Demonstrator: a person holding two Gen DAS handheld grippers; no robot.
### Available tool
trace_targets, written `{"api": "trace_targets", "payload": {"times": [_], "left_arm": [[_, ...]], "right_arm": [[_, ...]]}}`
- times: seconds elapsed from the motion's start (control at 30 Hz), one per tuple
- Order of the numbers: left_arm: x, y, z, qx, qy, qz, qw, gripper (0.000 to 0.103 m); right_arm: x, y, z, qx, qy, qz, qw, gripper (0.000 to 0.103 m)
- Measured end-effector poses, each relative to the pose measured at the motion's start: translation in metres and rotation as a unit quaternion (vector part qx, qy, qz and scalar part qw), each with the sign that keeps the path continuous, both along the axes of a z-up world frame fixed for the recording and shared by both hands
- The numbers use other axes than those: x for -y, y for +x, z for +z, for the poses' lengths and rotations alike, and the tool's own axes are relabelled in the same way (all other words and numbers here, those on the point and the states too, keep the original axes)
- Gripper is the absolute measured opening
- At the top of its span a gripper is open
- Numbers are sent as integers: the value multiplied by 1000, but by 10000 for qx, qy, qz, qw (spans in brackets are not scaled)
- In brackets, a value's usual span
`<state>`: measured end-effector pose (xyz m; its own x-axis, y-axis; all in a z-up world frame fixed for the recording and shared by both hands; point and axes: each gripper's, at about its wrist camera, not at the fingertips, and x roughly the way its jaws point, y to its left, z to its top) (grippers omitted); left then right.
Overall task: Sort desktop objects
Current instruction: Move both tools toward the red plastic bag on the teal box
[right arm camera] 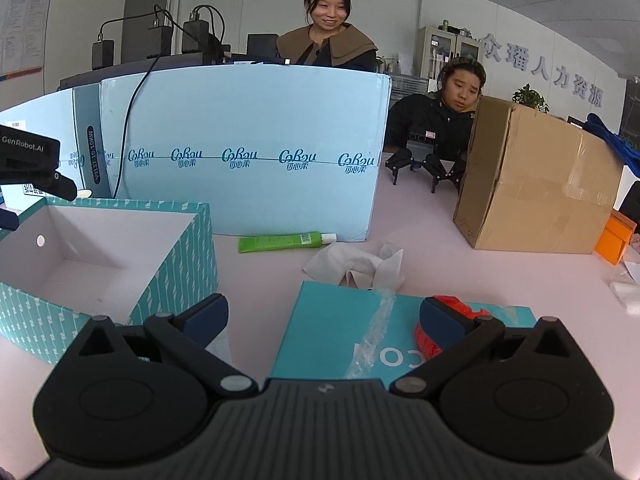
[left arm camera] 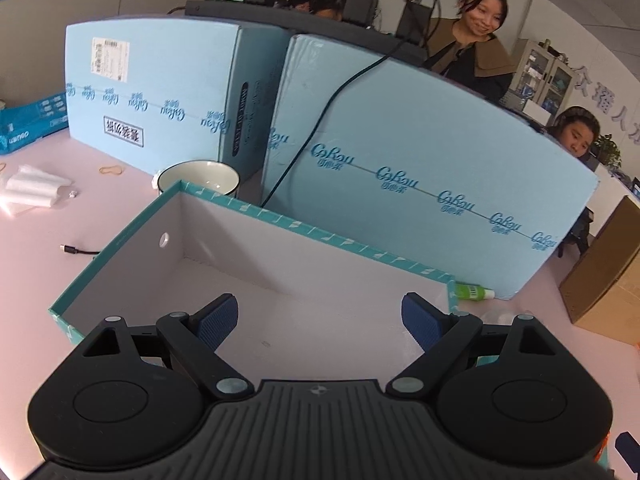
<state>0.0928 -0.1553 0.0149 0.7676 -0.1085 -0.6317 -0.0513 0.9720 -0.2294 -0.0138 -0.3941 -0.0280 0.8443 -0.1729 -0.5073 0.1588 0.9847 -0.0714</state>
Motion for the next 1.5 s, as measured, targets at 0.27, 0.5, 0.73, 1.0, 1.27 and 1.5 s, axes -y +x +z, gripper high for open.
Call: {"api": "trace_targets", "payload": {"times": [0.27, 0.5, 0.73, 1.0, 1.27, 1.5], "left_arm": [[7, -10, 4, 53, 57, -102, 9999, 87], [20, -19, 3, 69, 263, -219, 9994, 87], [36, -24, -1, 42, 332, -378, 9987, 87], [59, -32, -4, 77, 336, -593, 9976, 87], [76, -39, -11, -35, 340, -600, 9976, 87], [87, -45, -18, -224, 435, -425, 9979, 88]], "right_arm": [[6, -4, 2, 92, 152, -41, 9998, 103], [10, -6, -1, 128, 188, 22, 9997, 103], [22, -3, -7, 149, 549, 100, 9983, 103], [42, 2, -8, 73, 999, 119, 9949, 103], [57, 8, -15, -161, 1356, 242, 9903, 103], [68, 7, -18, -114, 1500, 487, 9874, 103]]}}
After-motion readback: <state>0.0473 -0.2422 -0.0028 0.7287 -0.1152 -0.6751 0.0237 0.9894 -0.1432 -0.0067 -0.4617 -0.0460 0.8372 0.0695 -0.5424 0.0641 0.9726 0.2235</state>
